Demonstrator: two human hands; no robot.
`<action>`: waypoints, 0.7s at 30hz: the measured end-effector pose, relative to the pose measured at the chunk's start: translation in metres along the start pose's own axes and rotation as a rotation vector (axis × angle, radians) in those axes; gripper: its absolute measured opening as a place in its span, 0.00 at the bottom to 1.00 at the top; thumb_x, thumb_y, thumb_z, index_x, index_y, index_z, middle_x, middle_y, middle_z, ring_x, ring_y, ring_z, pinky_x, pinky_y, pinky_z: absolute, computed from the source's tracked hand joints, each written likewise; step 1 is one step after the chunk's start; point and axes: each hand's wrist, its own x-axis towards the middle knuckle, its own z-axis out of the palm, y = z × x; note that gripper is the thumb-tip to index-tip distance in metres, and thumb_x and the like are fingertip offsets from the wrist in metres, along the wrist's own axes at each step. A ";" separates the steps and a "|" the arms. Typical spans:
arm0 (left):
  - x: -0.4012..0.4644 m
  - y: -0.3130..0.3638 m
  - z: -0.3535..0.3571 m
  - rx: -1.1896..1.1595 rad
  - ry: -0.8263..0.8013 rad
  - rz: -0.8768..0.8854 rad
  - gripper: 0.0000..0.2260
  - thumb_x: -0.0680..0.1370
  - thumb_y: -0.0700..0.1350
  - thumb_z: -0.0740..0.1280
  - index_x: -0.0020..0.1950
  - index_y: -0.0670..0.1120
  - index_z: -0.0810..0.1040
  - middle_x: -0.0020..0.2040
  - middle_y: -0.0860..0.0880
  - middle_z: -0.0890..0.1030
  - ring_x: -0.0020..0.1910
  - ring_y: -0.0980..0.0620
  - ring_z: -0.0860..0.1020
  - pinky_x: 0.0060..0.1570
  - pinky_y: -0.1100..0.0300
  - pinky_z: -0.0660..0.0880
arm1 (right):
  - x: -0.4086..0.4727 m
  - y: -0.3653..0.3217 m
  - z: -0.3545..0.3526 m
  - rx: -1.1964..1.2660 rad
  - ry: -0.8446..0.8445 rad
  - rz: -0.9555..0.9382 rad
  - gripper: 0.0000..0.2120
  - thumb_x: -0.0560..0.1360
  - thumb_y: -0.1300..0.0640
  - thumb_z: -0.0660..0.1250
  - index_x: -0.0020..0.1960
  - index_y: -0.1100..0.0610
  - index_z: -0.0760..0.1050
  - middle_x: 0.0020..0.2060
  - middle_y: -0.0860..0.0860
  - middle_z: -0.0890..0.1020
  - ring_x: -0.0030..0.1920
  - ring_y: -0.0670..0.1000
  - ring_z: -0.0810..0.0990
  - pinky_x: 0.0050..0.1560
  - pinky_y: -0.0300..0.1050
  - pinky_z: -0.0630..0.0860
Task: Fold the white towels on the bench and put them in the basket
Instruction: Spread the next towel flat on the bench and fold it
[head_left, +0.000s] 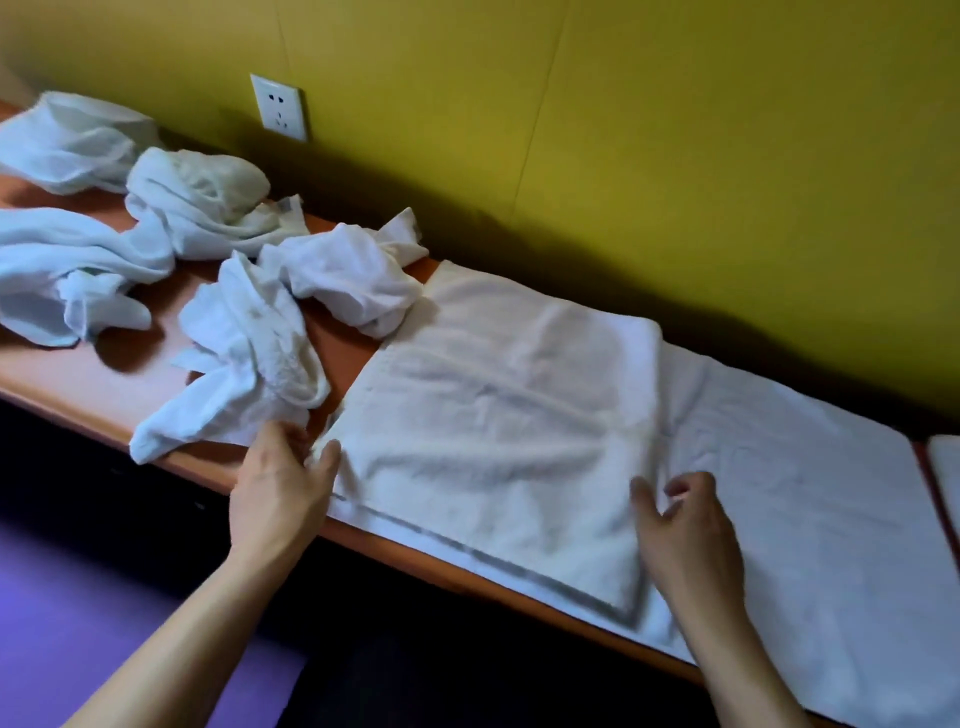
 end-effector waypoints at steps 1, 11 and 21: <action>0.003 0.002 0.001 0.015 -0.033 -0.015 0.20 0.75 0.53 0.73 0.58 0.42 0.74 0.54 0.40 0.80 0.57 0.38 0.77 0.52 0.48 0.71 | -0.011 0.015 0.001 -0.043 -0.057 0.062 0.19 0.76 0.36 0.63 0.47 0.53 0.70 0.45 0.54 0.80 0.50 0.60 0.79 0.48 0.50 0.73; 0.001 0.032 -0.010 0.064 -0.081 0.073 0.12 0.81 0.51 0.64 0.50 0.42 0.75 0.49 0.38 0.81 0.52 0.34 0.78 0.46 0.48 0.69 | -0.043 0.018 0.005 0.290 -0.062 0.061 0.13 0.81 0.49 0.62 0.48 0.59 0.70 0.40 0.53 0.77 0.47 0.62 0.78 0.42 0.49 0.67; -0.082 0.071 -0.062 -0.338 -0.107 -0.044 0.11 0.79 0.50 0.66 0.48 0.42 0.78 0.30 0.46 0.83 0.27 0.50 0.83 0.39 0.51 0.80 | -0.065 0.028 -0.082 0.612 0.163 -0.012 0.07 0.79 0.53 0.69 0.50 0.56 0.74 0.37 0.50 0.83 0.24 0.48 0.80 0.26 0.39 0.76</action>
